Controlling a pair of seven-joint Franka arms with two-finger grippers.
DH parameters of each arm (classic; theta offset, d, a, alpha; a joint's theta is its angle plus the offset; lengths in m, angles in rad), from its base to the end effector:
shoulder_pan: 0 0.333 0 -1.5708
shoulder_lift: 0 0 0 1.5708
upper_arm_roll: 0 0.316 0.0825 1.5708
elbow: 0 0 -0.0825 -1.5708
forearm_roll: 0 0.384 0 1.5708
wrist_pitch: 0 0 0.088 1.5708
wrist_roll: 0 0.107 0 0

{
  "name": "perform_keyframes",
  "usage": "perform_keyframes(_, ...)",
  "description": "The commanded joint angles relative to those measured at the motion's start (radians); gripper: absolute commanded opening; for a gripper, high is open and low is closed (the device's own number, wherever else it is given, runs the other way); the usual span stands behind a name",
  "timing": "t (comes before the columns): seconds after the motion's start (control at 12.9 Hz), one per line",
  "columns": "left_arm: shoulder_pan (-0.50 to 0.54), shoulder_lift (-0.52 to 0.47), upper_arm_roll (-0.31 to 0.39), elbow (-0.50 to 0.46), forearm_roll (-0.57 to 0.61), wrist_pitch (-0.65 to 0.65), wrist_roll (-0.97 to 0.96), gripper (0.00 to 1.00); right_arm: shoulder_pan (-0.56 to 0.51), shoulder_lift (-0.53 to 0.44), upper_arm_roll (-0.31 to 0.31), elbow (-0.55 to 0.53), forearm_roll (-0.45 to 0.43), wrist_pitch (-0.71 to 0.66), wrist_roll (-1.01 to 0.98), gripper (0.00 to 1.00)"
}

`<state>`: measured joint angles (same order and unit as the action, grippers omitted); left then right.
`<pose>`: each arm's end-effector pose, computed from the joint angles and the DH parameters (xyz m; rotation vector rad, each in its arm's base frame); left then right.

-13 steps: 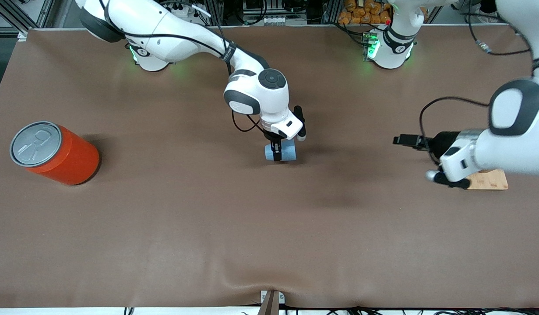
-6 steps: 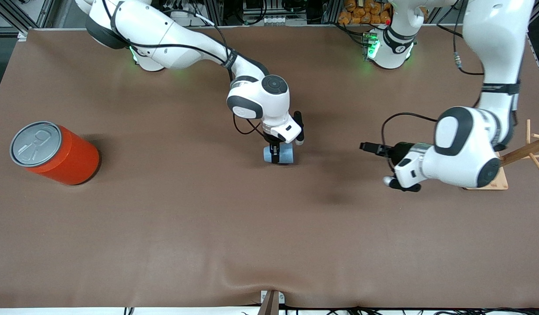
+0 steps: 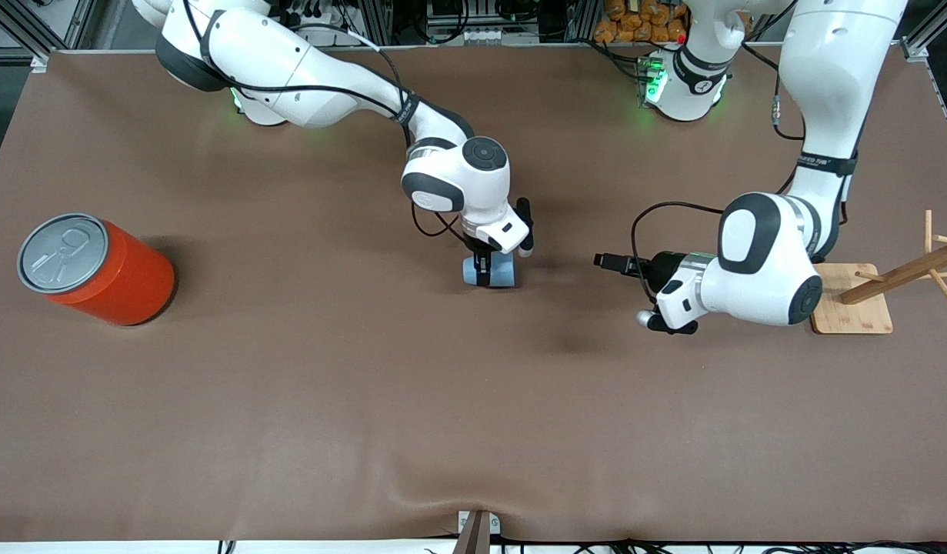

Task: Flip cup
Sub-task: 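Hold the cup with the right gripper while the left gripper approaches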

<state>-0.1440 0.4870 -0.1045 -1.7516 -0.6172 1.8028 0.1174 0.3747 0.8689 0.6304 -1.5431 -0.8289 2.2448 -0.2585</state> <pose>0.5886 -0.1943 0.2825 2.4930 -0.1011 -0.6031 0.4552 0.5408 0.2074 2.0794 2.1458 0.1675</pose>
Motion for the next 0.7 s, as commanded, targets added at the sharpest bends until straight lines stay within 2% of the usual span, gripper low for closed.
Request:
perform_keyframes(0.0,-0.040,0.028,0.005,-0.006,-0.024,0.056,0.010,1.00,0.012,0.010,-0.003,0.017,-0.035,-0.002,0.028,0.76)
perform_keyframes(0.08,-0.046,0.033,0.005,-0.006,-0.024,0.067,0.008,1.00,0.012,0.010,-0.003,0.017,-0.032,-0.005,0.030,1.00)
perform_keyframes(0.62,-0.152,0.073,0.005,-0.006,-0.033,0.171,-0.034,1.00,-0.010,-0.008,0.011,0.018,-0.019,-0.017,0.030,1.00)
